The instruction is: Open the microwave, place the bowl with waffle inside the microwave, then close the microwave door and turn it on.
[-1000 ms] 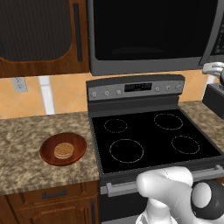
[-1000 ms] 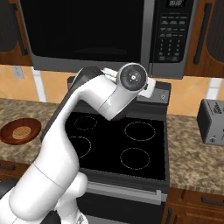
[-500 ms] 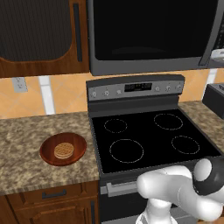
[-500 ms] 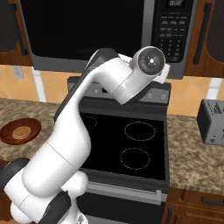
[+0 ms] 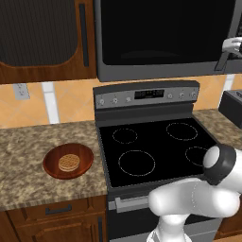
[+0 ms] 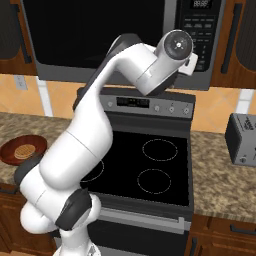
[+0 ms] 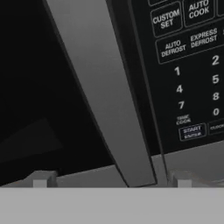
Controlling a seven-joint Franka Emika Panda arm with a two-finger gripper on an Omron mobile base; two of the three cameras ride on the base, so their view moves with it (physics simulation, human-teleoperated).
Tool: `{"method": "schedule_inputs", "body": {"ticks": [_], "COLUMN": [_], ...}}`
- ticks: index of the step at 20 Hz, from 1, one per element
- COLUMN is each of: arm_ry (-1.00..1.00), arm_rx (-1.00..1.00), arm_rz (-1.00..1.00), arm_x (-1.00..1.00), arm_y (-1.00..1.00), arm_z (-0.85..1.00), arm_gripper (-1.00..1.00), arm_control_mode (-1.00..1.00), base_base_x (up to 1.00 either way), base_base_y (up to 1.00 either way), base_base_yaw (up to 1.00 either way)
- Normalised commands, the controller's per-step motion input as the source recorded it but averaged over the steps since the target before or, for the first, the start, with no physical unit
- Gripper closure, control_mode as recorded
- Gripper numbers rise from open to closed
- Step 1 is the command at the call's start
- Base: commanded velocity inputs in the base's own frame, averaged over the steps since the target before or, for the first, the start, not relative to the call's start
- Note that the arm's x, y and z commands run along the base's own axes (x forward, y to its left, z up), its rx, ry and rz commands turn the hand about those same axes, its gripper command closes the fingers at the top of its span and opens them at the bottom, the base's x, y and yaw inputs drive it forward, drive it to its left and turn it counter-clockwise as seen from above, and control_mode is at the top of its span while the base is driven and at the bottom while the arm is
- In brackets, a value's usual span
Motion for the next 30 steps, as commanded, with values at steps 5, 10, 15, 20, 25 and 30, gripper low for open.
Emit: {"method": "schedule_inputs", "body": {"ticks": [5,10,15,20,25,30], "arm_ry": [-0.03,-0.07,-0.08,0.02,0.0,-0.09], "arm_rx": [0.0,0.0,0.01,0.0,0.0,0.0], "arm_rz": [0.0,0.0,0.0,0.0,0.0,-0.04], "arm_x": [0.48,0.43,0.32,0.31,-0.07,-0.83], "arm_y": [-0.18,-0.13,-0.01,0.0,0.18,0.28], "arm_z": [0.18,0.06,0.0,0.0,0.0,0.01], "arm_gripper": [-1.0,-1.0,-1.0,1.0,1.0,1.0], "arm_control_mode": [-1.0,-1.0,-1.0,-1.0,-1.0,-1.0], "base_base_x": [0.0,0.0,0.0,0.0,0.0,0.0], "base_base_y": [0.0,0.0,0.0,0.0,0.0,0.0], "base_base_yaw": [0.0,0.0,0.0,0.0,0.0,0.0]}}
